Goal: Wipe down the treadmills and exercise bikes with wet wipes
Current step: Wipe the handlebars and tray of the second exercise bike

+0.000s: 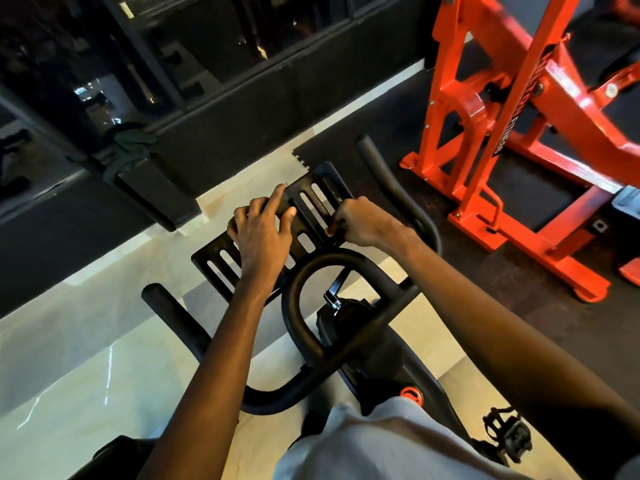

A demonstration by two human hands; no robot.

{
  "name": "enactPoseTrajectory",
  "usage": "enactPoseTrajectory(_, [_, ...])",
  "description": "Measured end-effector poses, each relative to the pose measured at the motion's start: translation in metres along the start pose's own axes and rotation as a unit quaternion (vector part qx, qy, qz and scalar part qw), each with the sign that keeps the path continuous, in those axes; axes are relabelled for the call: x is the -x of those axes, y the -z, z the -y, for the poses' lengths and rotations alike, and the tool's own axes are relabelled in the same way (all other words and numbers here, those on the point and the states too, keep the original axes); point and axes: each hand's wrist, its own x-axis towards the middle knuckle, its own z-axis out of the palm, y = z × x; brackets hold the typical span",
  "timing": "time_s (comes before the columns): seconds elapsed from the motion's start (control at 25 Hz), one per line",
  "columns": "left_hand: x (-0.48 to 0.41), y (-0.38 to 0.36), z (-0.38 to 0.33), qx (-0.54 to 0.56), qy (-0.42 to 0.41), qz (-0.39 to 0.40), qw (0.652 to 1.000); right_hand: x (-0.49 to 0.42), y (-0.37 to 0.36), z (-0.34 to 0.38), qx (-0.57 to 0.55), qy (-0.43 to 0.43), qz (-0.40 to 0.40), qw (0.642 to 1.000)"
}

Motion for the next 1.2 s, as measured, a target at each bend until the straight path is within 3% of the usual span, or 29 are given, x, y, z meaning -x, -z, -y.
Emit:
enactPoseTrajectory(0.16, [-0.003,0.004,0.001,-0.003,0.001,0.013,1.000,-0.009,0.003,0.004,0.025,-0.008,-0.008,1.000])
enactPoseTrajectory(0.28, [-0.003,0.006,-0.001,-0.013,-0.004,0.019,1.000,-0.019,0.006,0.012,-0.029,0.032,-0.165,0.985])
enactPoseTrajectory(0.36, [-0.005,0.008,0.000,-0.010,-0.012,0.019,1.000,-0.030,0.003,0.024,-0.041,0.079,-0.223,0.971])
enactPoseTrajectory(0.56, [-0.020,0.016,0.006,0.034,-0.032,0.065,0.997,-0.042,0.001,0.030,0.028,0.084,-0.222,0.971])
enactPoseTrajectory(0.8, [-0.017,0.016,0.009,0.058,-0.030,0.053,0.996,-0.032,0.002,0.029,0.048,0.032,-0.253,0.966])
enactPoseTrajectory(1.2, [-0.017,0.019,0.005,0.064,-0.033,0.064,0.995,0.026,-0.025,0.008,0.072,-0.047,-0.194,0.977])
